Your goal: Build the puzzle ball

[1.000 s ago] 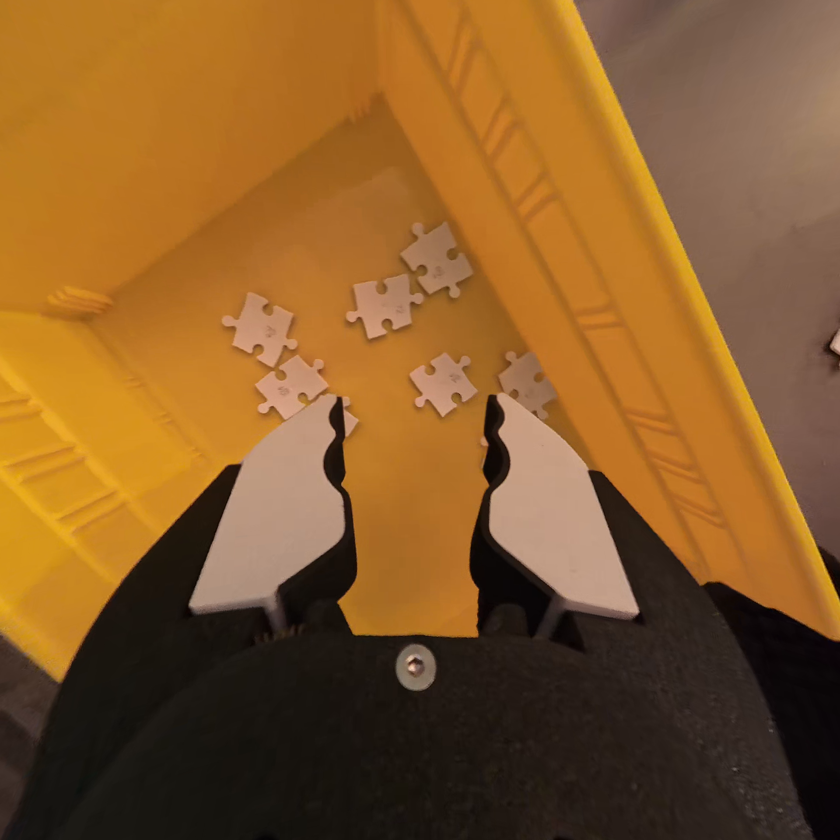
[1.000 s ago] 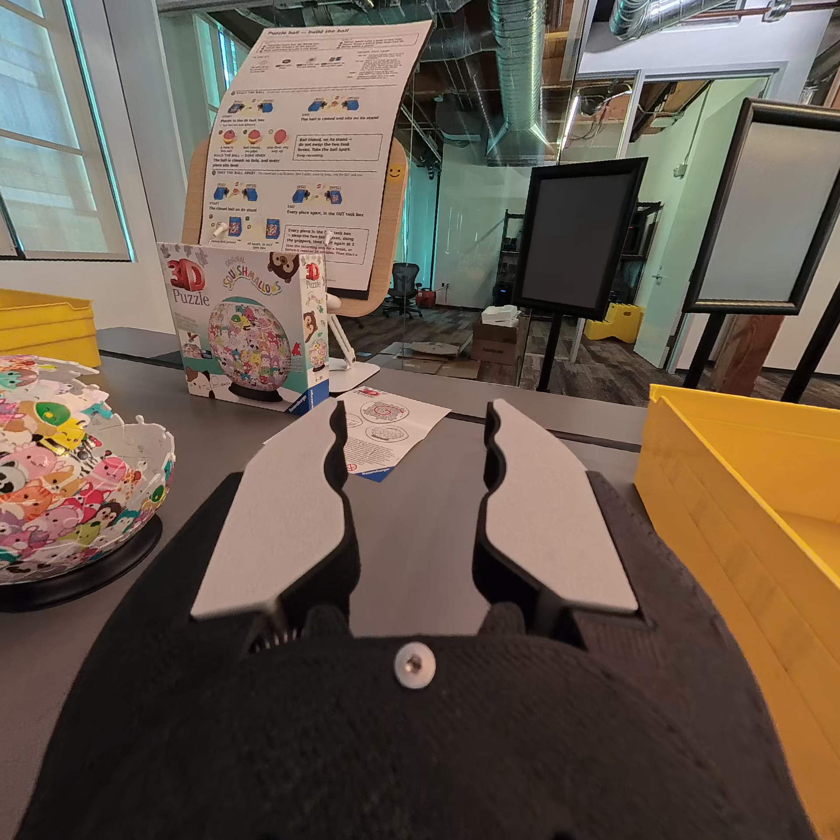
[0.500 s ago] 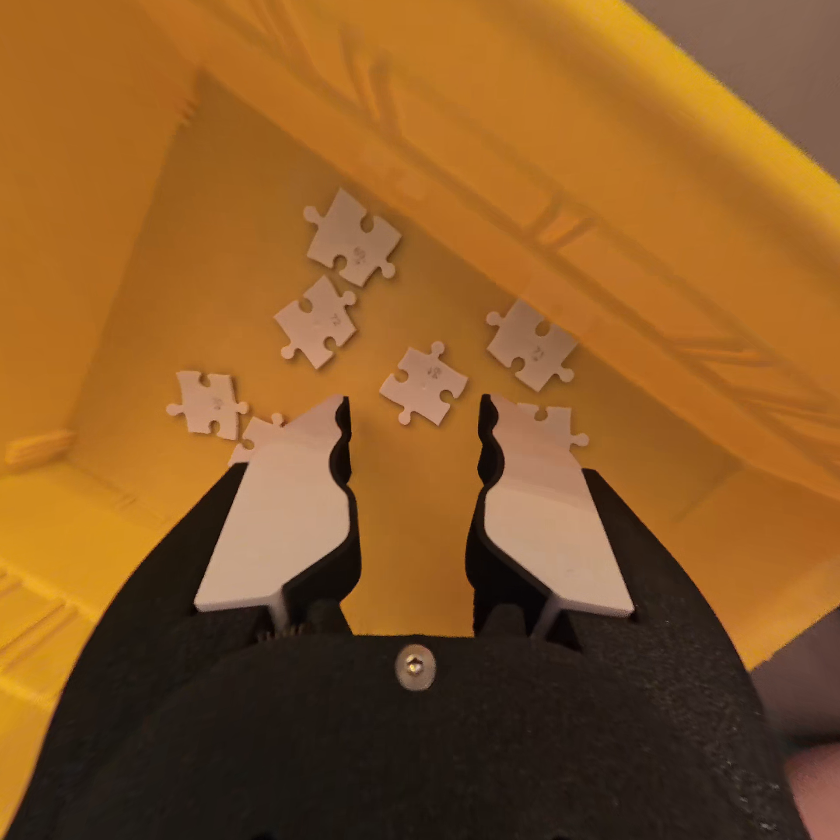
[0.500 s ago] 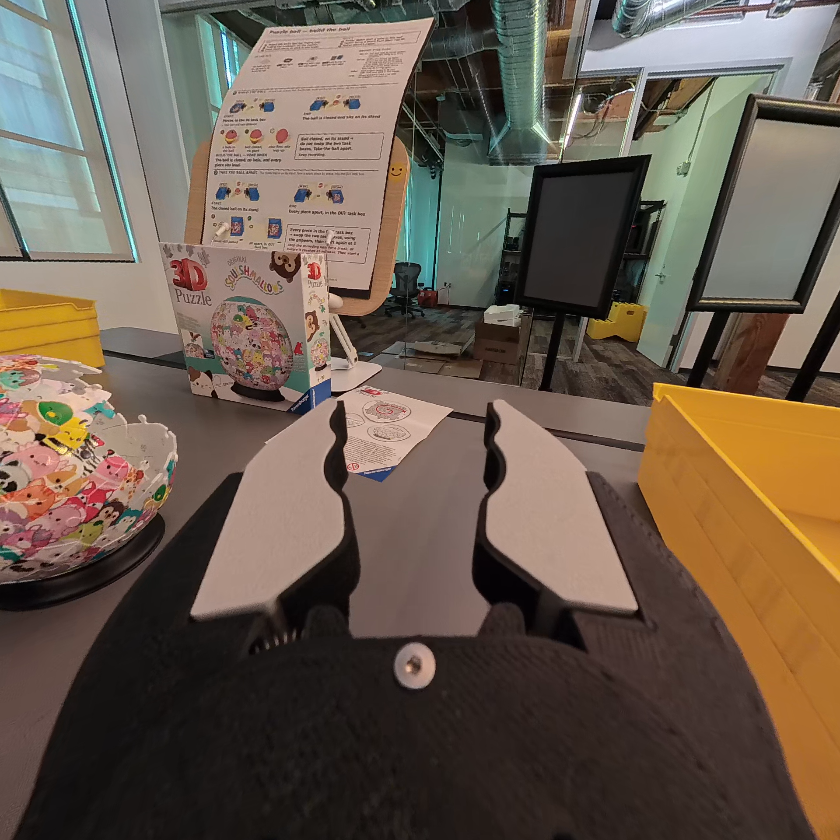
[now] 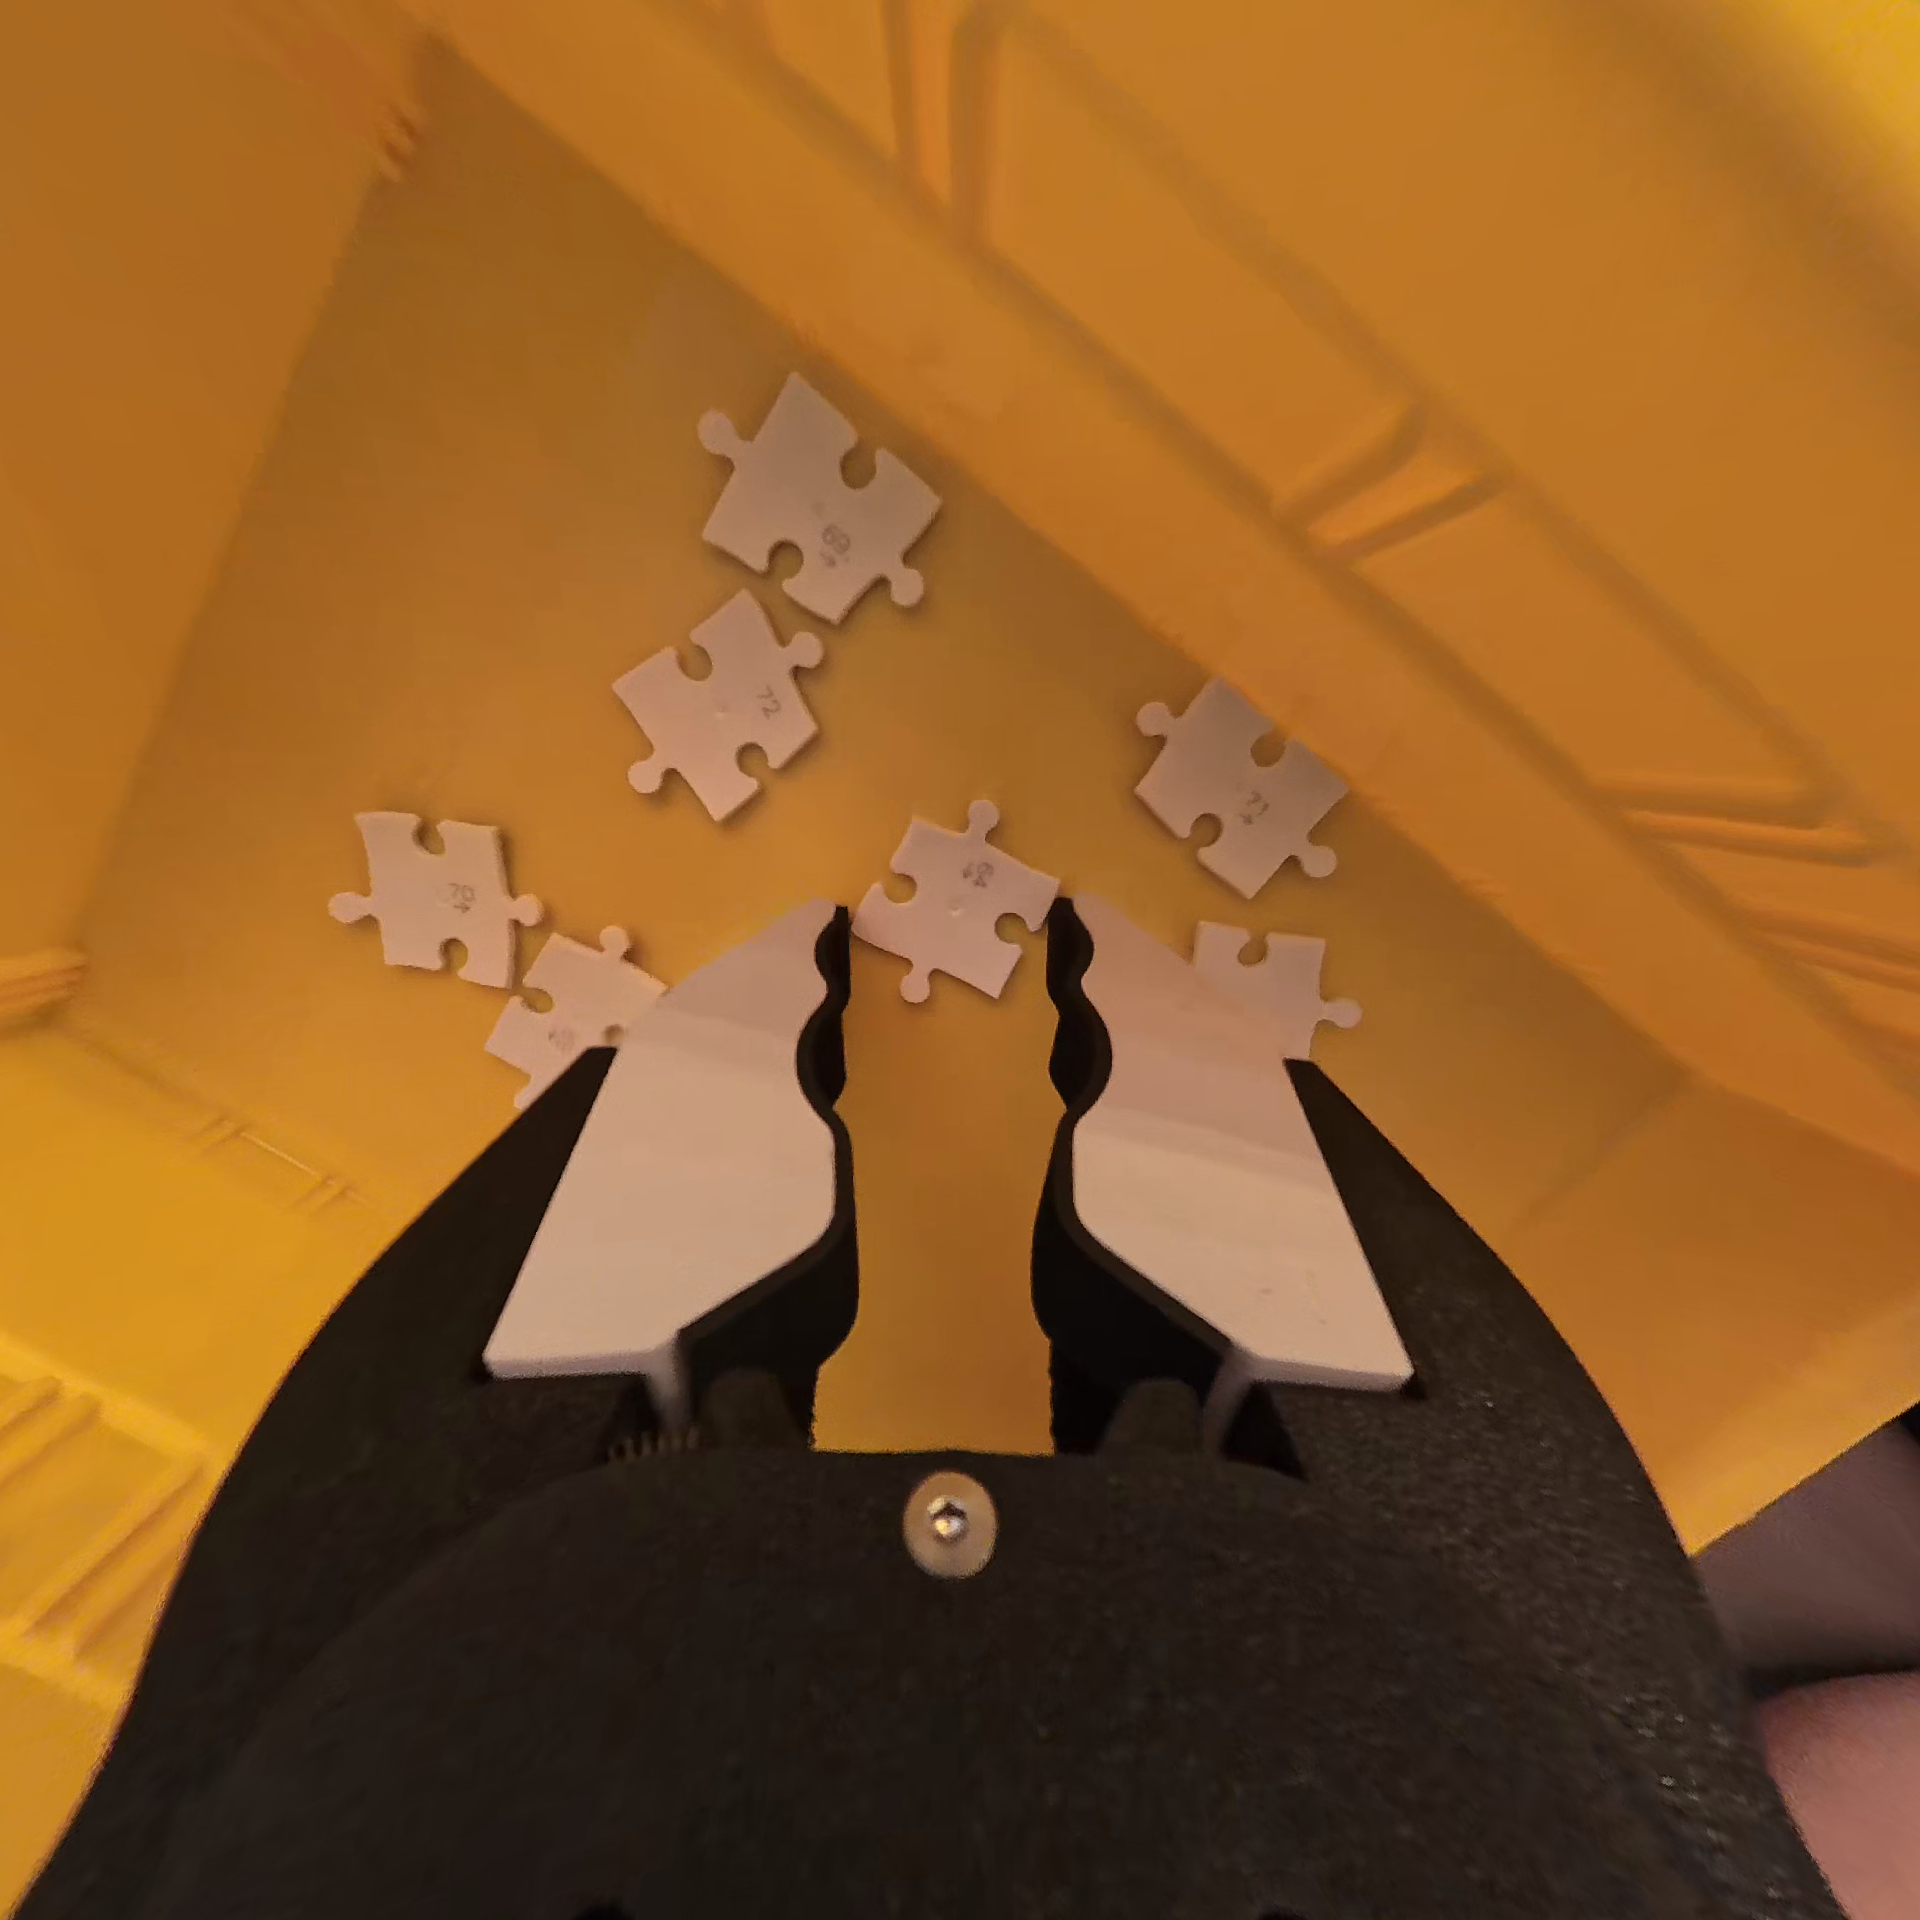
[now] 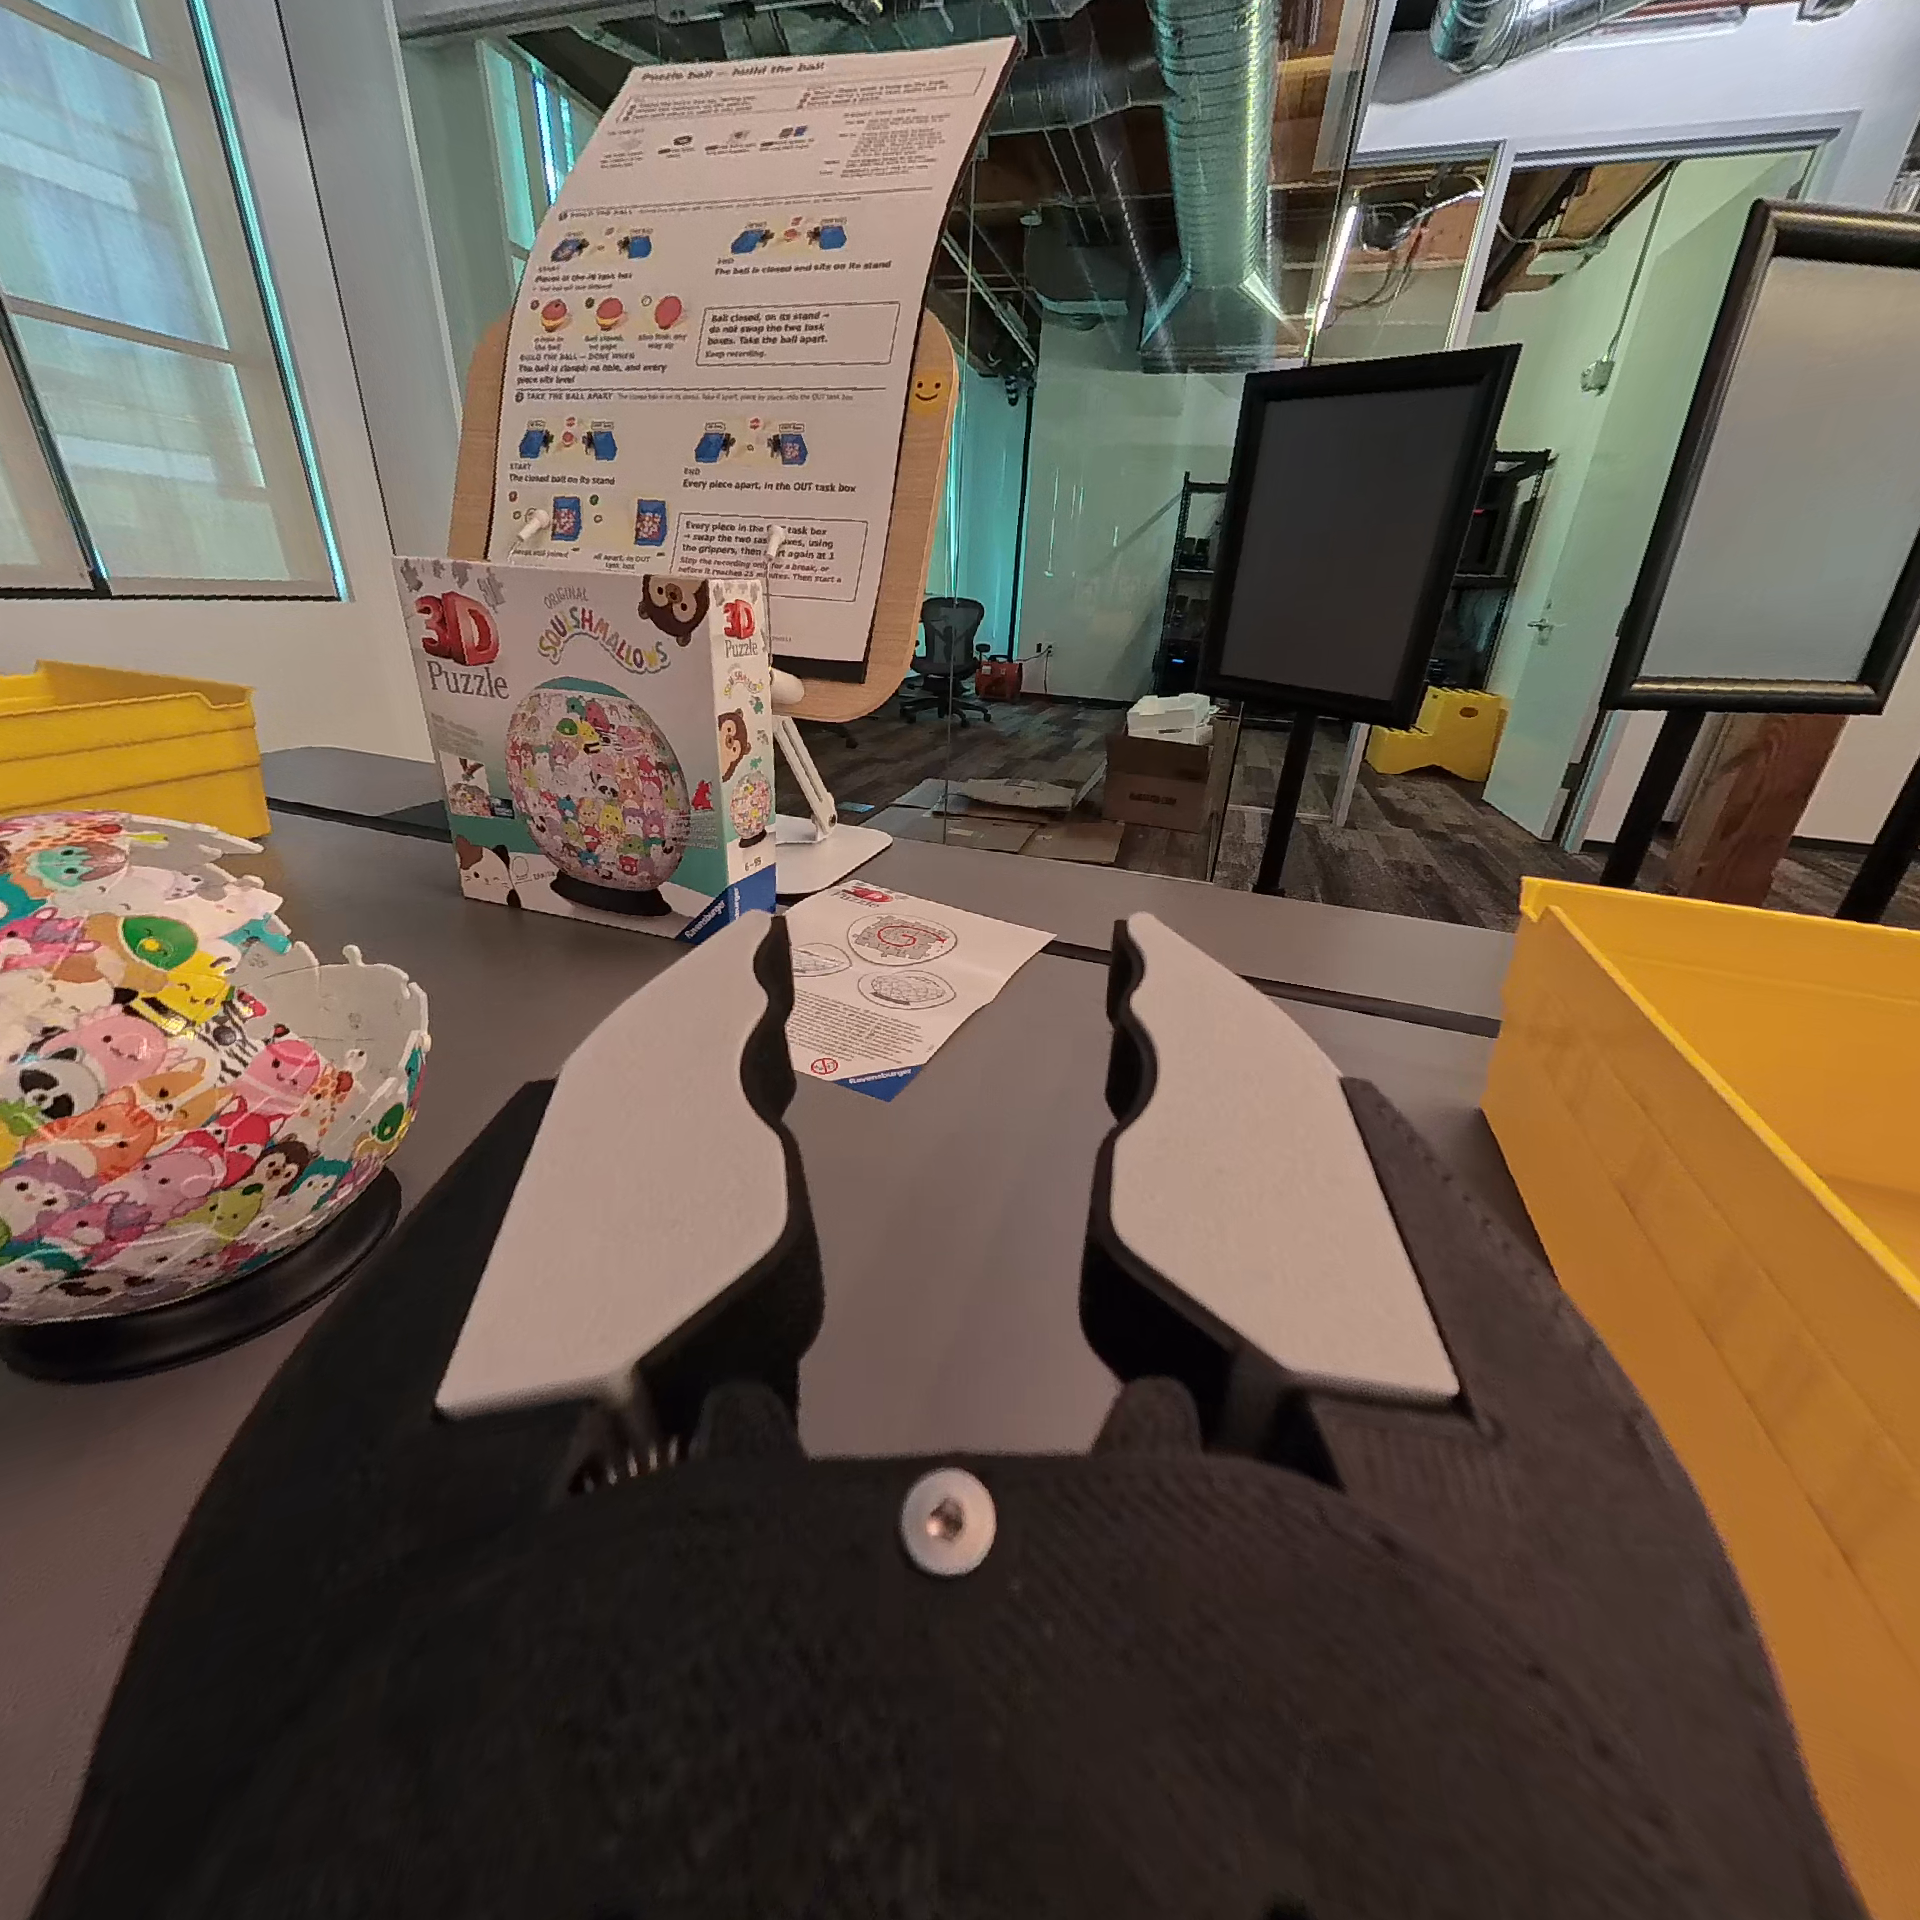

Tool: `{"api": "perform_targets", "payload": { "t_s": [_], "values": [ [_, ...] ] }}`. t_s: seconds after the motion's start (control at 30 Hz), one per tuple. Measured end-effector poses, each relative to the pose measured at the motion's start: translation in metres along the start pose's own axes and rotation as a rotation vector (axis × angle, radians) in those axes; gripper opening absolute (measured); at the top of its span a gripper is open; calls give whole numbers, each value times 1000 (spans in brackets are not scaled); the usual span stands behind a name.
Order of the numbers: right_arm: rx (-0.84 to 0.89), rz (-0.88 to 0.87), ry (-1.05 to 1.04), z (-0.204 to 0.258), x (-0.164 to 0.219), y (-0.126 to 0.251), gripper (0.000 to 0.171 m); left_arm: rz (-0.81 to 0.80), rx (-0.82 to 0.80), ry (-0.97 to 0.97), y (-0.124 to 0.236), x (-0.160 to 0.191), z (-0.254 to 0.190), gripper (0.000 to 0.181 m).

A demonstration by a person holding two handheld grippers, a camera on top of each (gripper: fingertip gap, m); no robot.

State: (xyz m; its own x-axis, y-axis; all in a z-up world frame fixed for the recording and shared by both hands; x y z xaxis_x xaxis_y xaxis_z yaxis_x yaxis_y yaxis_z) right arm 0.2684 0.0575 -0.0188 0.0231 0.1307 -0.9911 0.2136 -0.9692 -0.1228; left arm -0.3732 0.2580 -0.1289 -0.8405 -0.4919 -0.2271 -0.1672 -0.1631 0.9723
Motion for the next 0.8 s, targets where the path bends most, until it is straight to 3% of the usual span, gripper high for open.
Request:
{"api": "perform_targets", "payload": {
  "t_s": [0.13, 0.23, 0.33, 0.4, 0.53, 0.6, 0.8],
  "values": [
    [4, -6, -2, -1, -1, 1, 59, -46, -80, 46, 29, -5, 6, 36],
    [7, -15, -8, -2, -3, 2, 59, -209, -153, 98, 84, -24, -1, 36],
    [-2, -32, -20, -1, -6, 3, 59, -397, -34, -11, 136, -57, -63, 36],
    [-11, -49, -26, 1, -9, 4, 59, -418, 10, -159, 146, -76, -112, 36],
    [-32, -81, -48, 3, -14, 6, 59, -271, -50, -399, 103, -111, -178, 36],
    [-50, -97, -59, 6, -17, 7, 59, -231, 3, -477, 73, -128, -208, 36],
    [-121, -143, -90, 17, -26, 9, 59, -92, 87, -747, 9, -149, -234, 36]
  ]
}}
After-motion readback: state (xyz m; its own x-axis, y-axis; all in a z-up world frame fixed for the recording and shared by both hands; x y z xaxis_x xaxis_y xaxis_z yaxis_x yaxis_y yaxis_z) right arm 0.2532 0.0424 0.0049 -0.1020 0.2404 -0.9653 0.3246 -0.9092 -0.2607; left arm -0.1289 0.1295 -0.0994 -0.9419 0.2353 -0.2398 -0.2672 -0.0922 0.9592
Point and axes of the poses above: each gripper's, where its closed fingertips meet, y back along the fingers, x out of its underside, z = x × y across the jaws, the point moved 2 cm from there along y, back along the fingers, and after that the axes turned 2 degrees about z, right-handed, at the moved point
